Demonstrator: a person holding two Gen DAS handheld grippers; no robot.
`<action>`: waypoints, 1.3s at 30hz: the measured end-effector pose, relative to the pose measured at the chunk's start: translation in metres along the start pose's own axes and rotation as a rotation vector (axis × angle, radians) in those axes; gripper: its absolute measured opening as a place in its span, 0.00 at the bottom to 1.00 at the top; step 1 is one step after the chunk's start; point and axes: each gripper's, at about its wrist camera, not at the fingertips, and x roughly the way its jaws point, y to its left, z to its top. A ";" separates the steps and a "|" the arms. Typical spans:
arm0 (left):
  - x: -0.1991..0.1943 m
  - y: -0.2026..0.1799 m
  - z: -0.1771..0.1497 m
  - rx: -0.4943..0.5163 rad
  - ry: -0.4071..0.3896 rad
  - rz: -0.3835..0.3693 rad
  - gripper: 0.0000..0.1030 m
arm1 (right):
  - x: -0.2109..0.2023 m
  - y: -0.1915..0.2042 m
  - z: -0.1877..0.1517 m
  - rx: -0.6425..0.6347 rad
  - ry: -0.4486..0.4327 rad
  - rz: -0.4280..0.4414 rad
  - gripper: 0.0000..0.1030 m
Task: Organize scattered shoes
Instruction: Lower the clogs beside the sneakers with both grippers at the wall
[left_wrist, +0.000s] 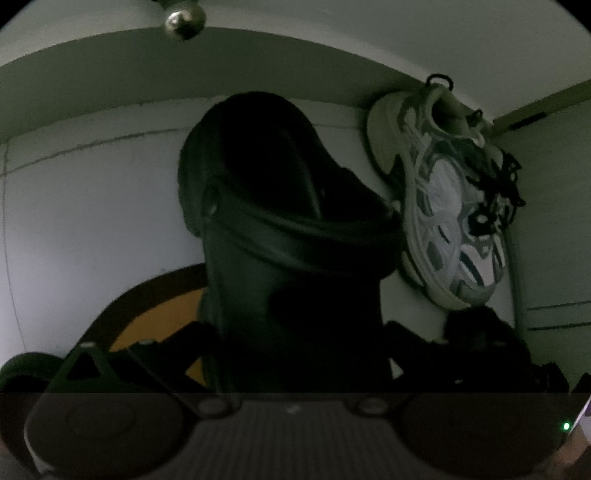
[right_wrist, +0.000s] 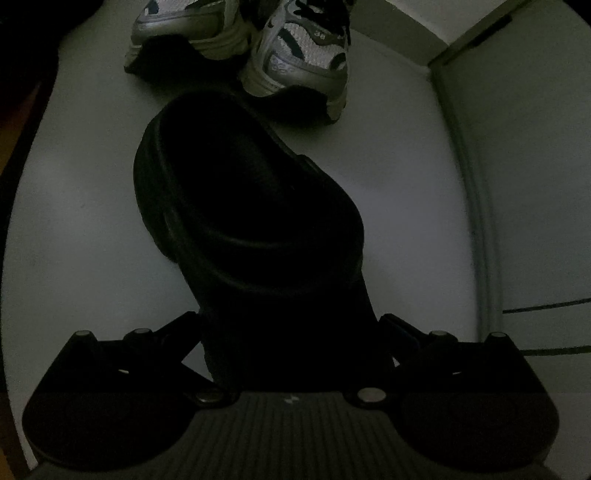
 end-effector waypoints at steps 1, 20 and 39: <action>0.000 0.001 0.000 -0.005 -0.001 -0.006 1.00 | 0.001 0.000 -0.001 -0.011 0.000 -0.001 1.00; -0.009 0.008 -0.008 -0.041 -0.079 -0.017 0.91 | -0.007 0.024 0.026 -0.013 -0.058 0.044 1.00; -0.012 0.030 -0.019 -0.124 -0.096 -0.082 0.91 | -0.031 0.106 0.005 -0.250 -0.103 0.112 0.95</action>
